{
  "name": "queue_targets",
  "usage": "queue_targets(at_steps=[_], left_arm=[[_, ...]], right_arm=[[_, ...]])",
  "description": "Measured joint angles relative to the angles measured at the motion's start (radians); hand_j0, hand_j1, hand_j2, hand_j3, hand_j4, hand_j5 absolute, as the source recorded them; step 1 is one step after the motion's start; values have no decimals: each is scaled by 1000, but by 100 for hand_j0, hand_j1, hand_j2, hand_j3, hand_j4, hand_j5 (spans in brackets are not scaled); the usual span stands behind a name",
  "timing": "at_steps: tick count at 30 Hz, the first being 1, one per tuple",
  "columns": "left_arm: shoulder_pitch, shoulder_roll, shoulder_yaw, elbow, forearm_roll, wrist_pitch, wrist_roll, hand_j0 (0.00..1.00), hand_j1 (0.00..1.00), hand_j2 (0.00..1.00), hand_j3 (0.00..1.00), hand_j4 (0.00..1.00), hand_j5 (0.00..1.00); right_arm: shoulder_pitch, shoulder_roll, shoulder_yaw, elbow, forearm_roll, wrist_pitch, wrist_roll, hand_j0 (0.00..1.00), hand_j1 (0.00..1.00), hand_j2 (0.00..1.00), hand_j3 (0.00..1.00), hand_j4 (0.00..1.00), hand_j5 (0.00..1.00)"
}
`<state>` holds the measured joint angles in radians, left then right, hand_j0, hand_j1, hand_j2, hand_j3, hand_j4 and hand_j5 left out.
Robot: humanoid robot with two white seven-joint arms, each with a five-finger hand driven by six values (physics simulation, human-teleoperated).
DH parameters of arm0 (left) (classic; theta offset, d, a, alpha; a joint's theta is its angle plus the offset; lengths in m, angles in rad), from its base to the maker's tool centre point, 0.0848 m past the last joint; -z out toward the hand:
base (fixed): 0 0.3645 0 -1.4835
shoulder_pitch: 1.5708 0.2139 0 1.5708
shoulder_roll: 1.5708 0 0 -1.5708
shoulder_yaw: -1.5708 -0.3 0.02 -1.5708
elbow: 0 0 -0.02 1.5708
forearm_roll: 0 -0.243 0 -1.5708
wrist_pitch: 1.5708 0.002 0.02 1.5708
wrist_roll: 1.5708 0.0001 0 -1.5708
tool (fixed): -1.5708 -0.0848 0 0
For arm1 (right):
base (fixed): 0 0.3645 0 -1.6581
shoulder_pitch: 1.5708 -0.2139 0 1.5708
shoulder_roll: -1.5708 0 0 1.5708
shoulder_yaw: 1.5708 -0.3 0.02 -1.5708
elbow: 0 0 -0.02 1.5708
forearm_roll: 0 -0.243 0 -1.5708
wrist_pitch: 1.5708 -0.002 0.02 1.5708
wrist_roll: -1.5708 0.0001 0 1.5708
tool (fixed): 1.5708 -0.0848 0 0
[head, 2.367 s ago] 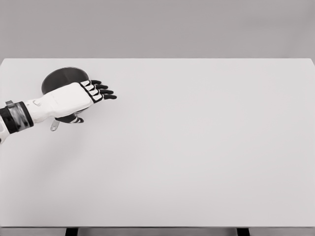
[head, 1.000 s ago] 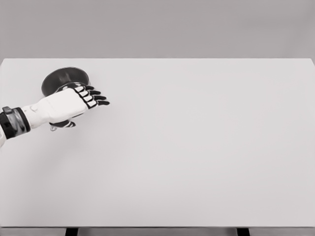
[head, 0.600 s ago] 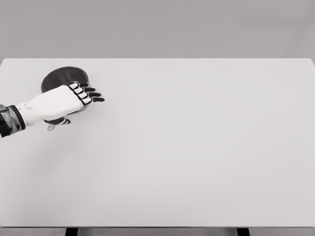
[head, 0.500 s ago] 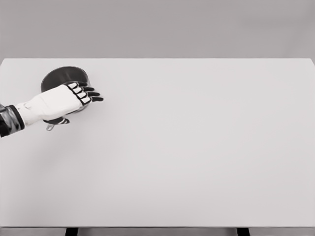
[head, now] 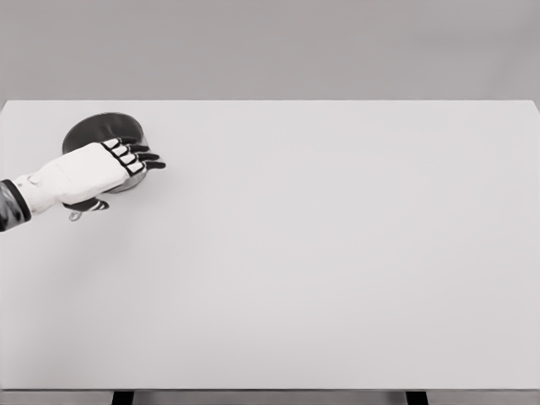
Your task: Rotate pot handle
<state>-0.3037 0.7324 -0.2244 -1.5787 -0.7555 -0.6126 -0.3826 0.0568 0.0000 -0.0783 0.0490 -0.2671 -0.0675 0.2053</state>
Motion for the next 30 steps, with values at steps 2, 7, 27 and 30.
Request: queue_targets(at_steps=[2, 7, 27, 30], left_arm=[[0, 0, 2, 1, 0, 0, 0, 100, 100, 100, 100, 100, 100], [17, 0, 13, 3, 0, 0, 0, 100, 100, 100, 100, 100, 100], [35, 34, 60, 3, -23, 0, 0, 100, 100, 100, 100, 100, 100], [35, 35, 63, 3, -31, 0, 0, 100, 100, 100, 100, 100, 100]], right_arm=[[0, 0, 0, 0, 0, 0, 0, 100, 100, 100, 100, 100, 100], [0, 0, 0, 0, 0, 0, 0, 100, 100, 100, 100, 100, 100], [0, 0, 0, 0, 0, 0, 0, 100, 100, 100, 100, 100, 100], [0, 0, 0, 0, 0, 0, 0, 100, 100, 100, 100, 100, 100]])
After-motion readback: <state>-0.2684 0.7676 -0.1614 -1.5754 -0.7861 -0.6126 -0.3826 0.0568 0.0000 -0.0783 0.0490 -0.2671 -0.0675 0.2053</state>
